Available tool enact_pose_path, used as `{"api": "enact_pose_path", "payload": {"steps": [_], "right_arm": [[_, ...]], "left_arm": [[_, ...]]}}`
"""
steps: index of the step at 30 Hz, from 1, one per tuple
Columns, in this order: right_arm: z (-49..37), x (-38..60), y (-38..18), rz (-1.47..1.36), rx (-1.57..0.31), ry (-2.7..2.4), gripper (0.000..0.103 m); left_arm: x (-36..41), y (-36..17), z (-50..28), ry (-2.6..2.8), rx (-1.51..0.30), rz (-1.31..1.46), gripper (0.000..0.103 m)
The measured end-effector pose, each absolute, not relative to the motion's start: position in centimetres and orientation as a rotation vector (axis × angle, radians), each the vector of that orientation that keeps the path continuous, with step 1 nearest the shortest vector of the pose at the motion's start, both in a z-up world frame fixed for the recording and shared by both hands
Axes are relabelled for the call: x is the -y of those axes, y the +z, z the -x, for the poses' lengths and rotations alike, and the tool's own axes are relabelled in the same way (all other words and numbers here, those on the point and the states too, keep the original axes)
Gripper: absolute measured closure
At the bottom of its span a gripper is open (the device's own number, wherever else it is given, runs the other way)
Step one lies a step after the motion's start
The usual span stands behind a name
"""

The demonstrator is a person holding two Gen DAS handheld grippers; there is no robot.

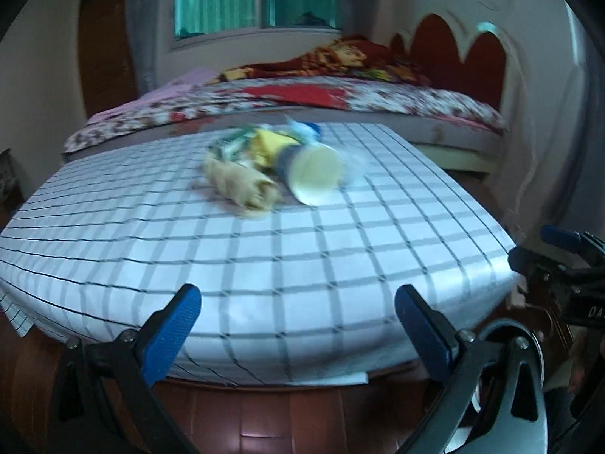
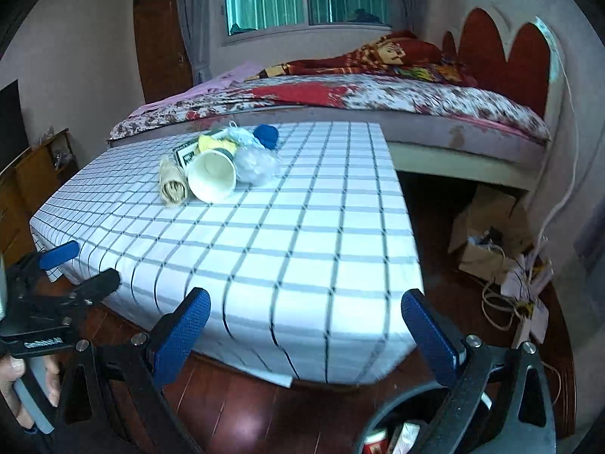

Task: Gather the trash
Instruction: 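Move both tools back over the table toward the remaining trash, then grasp the beige rolled cloth bundle with the left tool while the right tool grasps the blue-patterned cup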

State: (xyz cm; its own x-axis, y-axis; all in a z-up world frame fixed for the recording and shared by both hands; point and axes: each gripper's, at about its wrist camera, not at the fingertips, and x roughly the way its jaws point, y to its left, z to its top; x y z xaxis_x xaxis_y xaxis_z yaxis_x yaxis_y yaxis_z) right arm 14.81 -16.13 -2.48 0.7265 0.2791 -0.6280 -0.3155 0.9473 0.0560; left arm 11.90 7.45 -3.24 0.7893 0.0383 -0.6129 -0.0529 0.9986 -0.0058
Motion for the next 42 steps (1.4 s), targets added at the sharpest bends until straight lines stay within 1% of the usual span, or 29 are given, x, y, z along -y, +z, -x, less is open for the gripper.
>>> {"api": "enact_pose_path", "payload": {"steps": [3,4,5,6,7,8,9,11,13,19,21,24,27,29,32,35,39,41,42], "right_arm": [[-16.7,14.2,-1.9,0.062,-0.672,0.363,0.001],[-17.3,13.6,-1.9,0.069,-0.67,0.374,0.004],[-17.9,13.1,-1.9,0.075,-0.67,0.386,0.012],[-18.7,12.4,-1.9,0.086,-0.671,0.392,0.016],[-19.3,12.0,-2.1,0.096,-0.674,0.393,0.021],[-20.0,11.5,-2.2,0.105,-0.677,0.395,0.022],[-20.8,11.1,-2.3,0.106,-0.678,0.402,0.023],[-22.4,10.5,-2.5,0.11,-0.689,0.408,0.027],[-24.0,10.2,-2.7,0.111,-0.7,0.412,0.03],[-27.8,9.0,-3.4,0.119,-0.719,0.415,0.031],[-28.7,8.4,-3.8,0.113,-0.727,0.436,0.031],[-29.5,7.4,-4.5,0.117,-0.748,0.461,0.031],[-30.1,6.5,-5.4,0.122,-0.774,0.482,0.032],[-30.3,6.1,-5.9,0.123,-0.79,0.497,0.034],[-30.5,5.4,-6.4,0.112,-0.811,0.519,0.038],[-30.4,4.6,-6.6,0.098,-0.819,0.549,0.038],[-30.6,3.1,-7.0,0.063,-0.845,0.593,0.036],[-30.7,2.4,-6.9,0.077,-0.843,0.579,0.016],[-30.8,1.9,-6.8,0.084,-0.835,0.571,0.014]], "left_arm": [[-9.4,-3.1,-13.4,0.084,-0.657,0.05,0.001],[-10.0,-3.1,-14.0,0.094,-0.661,0.063,0.001],[-10.6,-3.2,-14.7,0.097,-0.665,0.082,0.003],[-11.2,-3.3,-15.4,0.095,-0.67,0.105,0.006],[-11.6,-3.5,-16.1,0.091,-0.673,0.129,0.014],[-12.0,-3.6,-16.9,0.088,-0.683,0.151,0.017],[-12.2,-3.7,-17.6,0.086,-0.69,0.164,0.017],[-12.5,-3.9,-19.0,0.088,-0.694,0.177,0.02],[-12.5,-3.8,-19.9,0.087,-0.691,0.177,0.022],[-13.5,-4.3,-24.7,0.111,-0.708,0.213,0.022],[-13.7,-5.0,-26.3,0.112,-0.741,0.228,0.025],[-14.0,-6.0,-27.9,0.108,-0.787,0.256,0.028],[-14.2,-7.0,-28.9,0.089,-0.833,0.277,0.042],[-14.3,-7.6,-29.0,0.071,-0.861,0.274,0.059],[-14.6,-7.7,-28.3,0.047,-0.85,0.256,0.076],[-15.3,-7.4,-27.4,0.04,-0.835,0.238,0.083],[-15.9,-6.9,-25.8,0.047,-0.816,0.173,0.085],[-16.5,-6.9,-25.1,0.052,-0.814,0.169,0.085],[-16.7,-7.0,-25.0,0.057,-0.816,0.165,0.085]]}}
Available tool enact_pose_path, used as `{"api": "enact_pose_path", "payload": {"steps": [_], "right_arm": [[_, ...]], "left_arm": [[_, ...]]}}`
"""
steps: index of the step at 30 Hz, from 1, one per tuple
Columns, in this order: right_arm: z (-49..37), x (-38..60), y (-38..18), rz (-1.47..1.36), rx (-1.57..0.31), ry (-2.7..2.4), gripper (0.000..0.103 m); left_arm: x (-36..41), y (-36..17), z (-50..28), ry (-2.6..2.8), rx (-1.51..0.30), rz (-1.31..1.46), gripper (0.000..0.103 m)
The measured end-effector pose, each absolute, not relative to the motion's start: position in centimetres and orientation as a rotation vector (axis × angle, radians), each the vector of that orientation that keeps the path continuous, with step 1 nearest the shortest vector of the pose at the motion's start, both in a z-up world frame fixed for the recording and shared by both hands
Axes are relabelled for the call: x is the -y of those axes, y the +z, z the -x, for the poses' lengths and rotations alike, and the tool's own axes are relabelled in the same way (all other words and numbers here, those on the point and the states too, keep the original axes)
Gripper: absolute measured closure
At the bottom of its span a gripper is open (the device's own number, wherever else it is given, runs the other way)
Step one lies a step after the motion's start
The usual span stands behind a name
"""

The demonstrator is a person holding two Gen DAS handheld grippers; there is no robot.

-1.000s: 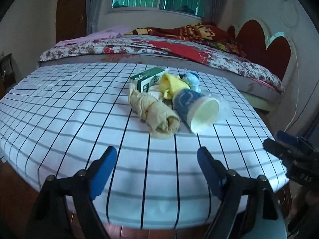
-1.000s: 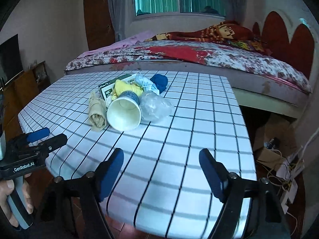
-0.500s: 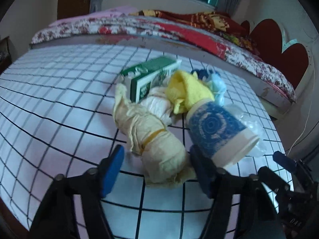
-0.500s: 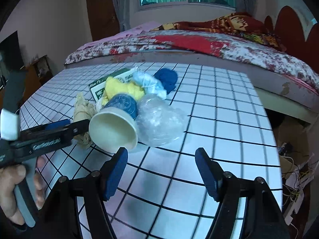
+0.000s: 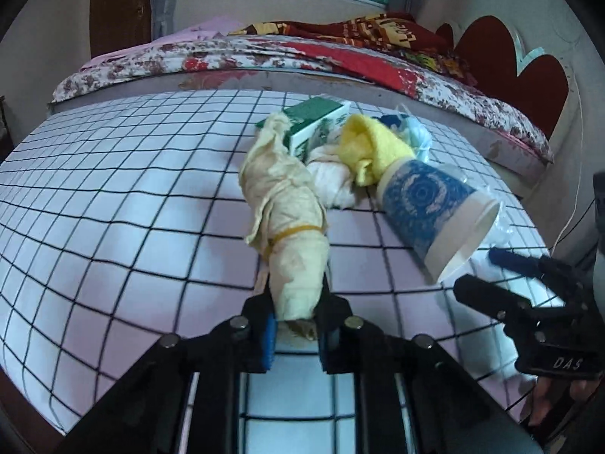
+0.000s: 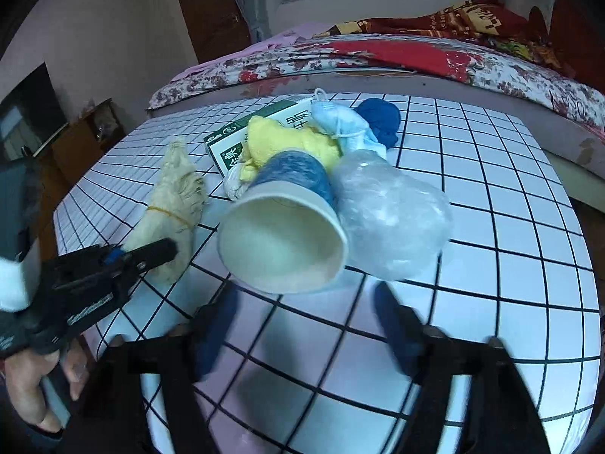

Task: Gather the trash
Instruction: 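Grasp the beige rolled cloth bundle with the left tool while the right tool grasps the blue-patterned cup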

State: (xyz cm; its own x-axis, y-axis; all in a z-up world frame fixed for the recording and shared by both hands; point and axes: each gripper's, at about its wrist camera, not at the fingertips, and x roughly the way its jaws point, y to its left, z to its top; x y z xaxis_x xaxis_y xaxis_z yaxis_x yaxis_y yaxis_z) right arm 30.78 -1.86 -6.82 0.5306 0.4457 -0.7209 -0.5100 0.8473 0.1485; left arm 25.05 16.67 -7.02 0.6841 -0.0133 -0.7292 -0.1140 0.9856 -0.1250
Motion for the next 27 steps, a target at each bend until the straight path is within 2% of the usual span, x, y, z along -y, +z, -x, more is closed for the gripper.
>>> {"api": "enact_pose_path", "payload": {"steps": [7,8,10,14,20,27], "right_arm": [[-32.4,0.2,-6.8,0.045,-0.849,0.579,0.013],[-32.5,0.1,-6.9,0.037,-0.851,0.58,0.017],[-32.5,0.1,-6.9,0.028,-0.858,0.597,0.037],[-31.3,0.4,-6.4,0.042,-0.824,0.597,0.049],[-29.0,1.6,-6.0,0.074,-0.777,0.591,0.055],[-24.9,3.0,-4.6,0.133,-0.663,0.554,0.056]], "left_arm": [[-17.3,-7.3,-25.3,0.057,-0.821,0.171,0.086],[-17.2,-7.3,-25.3,0.055,-0.82,0.17,0.086],[-17.1,-7.3,-25.1,0.052,-0.819,0.17,0.086],[-16.7,-7.1,-24.6,0.048,-0.808,0.156,0.086],[-15.6,-6.6,-23.3,0.043,-0.78,0.131,0.087],[-14.3,-5.9,-21.5,0.032,-0.76,0.121,0.087]]}}
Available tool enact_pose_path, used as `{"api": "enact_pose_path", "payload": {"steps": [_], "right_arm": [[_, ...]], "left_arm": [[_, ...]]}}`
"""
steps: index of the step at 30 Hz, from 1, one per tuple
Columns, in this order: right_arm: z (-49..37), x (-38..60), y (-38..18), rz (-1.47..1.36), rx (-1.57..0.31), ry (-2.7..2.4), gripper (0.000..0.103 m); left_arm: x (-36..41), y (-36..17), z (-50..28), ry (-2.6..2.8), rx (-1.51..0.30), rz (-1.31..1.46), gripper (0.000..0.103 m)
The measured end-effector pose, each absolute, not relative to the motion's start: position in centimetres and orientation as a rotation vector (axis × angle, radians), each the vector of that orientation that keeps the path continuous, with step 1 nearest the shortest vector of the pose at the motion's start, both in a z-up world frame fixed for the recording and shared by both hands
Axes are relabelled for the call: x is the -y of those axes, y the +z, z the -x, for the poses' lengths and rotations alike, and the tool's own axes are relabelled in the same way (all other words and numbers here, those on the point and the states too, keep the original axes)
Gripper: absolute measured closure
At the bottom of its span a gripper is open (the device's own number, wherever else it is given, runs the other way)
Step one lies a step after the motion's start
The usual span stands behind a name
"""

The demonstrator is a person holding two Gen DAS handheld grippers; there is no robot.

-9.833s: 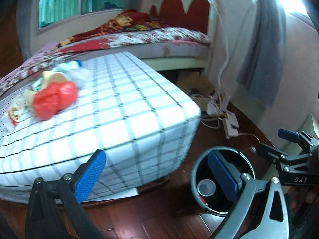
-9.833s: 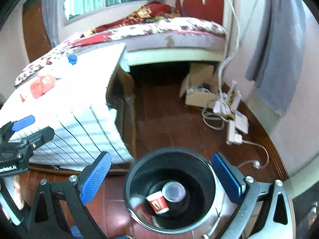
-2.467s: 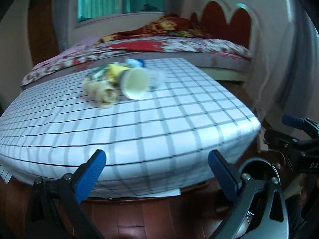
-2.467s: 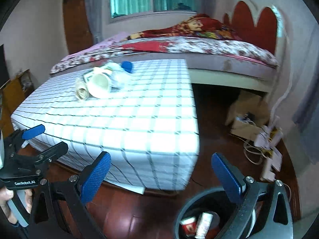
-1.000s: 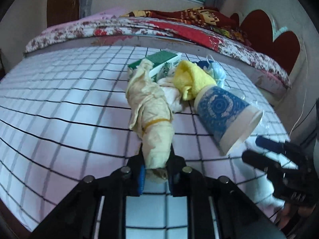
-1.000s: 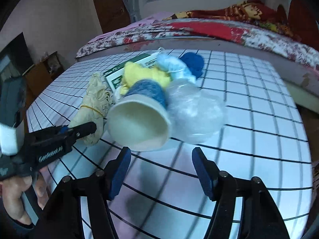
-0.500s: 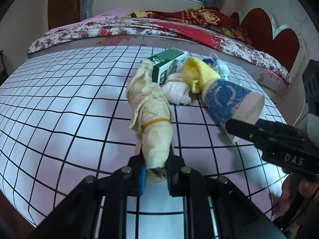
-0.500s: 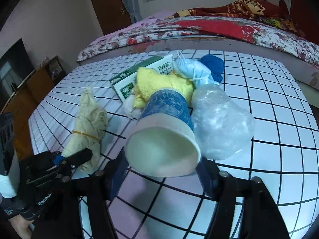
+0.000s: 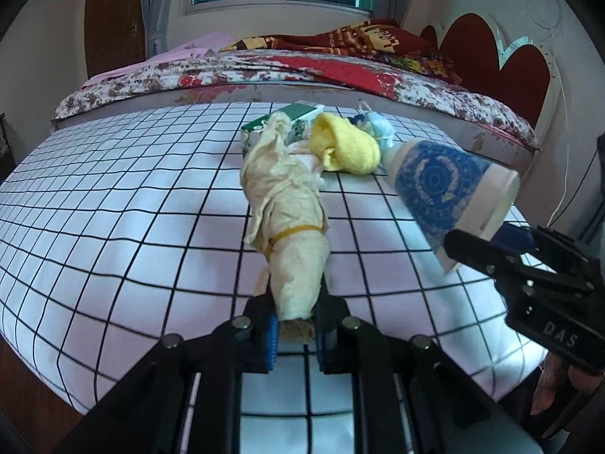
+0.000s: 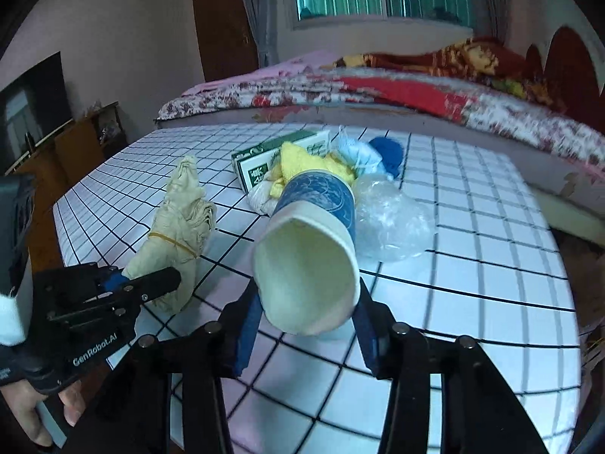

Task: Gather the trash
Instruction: 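Grasp the beige rolled cloth bundle with the left tool while the right tool grasps the blue-patterned cup, then carry the cloth bundle and blue-patterned cup over the black bin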

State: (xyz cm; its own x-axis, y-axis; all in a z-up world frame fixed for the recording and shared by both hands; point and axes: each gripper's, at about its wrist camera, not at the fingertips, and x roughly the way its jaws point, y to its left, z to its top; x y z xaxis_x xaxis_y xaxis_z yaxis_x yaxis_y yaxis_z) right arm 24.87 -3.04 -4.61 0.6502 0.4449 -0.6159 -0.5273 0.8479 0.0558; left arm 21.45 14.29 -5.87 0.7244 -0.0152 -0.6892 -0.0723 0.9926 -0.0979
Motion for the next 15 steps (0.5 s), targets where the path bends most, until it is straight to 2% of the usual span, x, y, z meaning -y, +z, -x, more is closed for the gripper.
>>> {"api": "enact_pose_path", "payload": {"steps": [15], "right_arm": [[-17.2,9.7,-1.2,0.112,-0.556,0.453,0.056]], "left_arm": [[-9.1,-2.7,-16.0,-0.047,-0.676,0.045,0.087]]}}
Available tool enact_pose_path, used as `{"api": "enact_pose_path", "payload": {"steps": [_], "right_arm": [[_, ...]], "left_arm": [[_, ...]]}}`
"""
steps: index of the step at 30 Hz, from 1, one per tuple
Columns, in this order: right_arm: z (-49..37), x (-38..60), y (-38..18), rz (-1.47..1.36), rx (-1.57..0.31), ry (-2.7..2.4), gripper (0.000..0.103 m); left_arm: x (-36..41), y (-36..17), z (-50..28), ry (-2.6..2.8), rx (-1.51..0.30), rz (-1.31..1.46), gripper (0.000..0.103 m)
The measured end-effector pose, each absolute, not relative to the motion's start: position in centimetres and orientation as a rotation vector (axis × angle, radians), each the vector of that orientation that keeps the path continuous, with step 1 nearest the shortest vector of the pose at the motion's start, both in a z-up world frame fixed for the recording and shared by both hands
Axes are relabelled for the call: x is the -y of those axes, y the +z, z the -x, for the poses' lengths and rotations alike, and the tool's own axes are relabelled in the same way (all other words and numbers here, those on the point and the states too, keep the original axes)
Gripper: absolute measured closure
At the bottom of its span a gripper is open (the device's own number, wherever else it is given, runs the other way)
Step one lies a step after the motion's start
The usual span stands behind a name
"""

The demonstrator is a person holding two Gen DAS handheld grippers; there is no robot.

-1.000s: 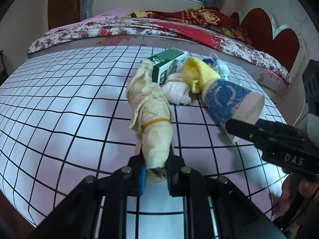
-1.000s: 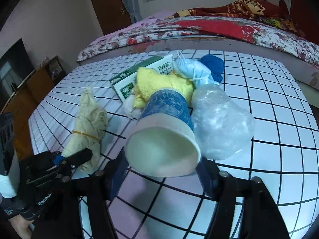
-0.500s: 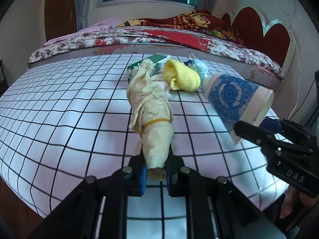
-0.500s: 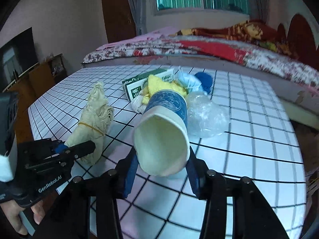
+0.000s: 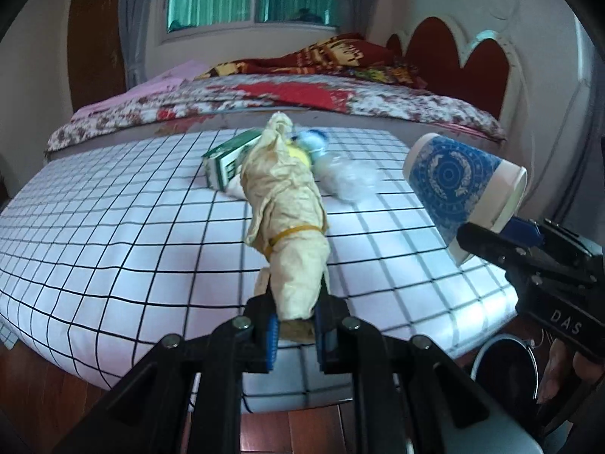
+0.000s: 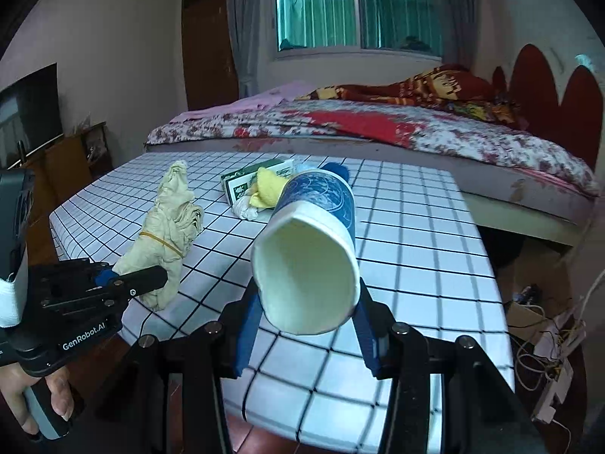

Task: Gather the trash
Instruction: 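Carry the cloth bundle and blue-patterned cup over the black bin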

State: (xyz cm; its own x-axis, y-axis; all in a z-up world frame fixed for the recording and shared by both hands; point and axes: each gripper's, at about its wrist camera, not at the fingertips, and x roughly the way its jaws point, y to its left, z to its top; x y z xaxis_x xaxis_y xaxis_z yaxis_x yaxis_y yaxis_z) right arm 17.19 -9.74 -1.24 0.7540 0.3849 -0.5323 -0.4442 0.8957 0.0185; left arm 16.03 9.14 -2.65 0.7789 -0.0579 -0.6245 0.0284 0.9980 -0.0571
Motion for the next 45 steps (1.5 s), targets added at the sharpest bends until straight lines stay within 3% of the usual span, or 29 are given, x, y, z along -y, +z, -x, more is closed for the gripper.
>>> {"api": "enact_pose_path", "payload": {"steps": [26,45], "right_arm": [[-7.6,26.4,-0.8,0.025,-0.539,0.136,0.055],[-2.8,35.7,-8.3,0.026,-0.699,0.034,0.055]], "left_arm": [[6.9,-2.7,-11.7,-0.404,-0.646,-0.091,0.087],[16.5,-8.9,-9.3,-0.703,-0.823,-0.209,0.087]]}}
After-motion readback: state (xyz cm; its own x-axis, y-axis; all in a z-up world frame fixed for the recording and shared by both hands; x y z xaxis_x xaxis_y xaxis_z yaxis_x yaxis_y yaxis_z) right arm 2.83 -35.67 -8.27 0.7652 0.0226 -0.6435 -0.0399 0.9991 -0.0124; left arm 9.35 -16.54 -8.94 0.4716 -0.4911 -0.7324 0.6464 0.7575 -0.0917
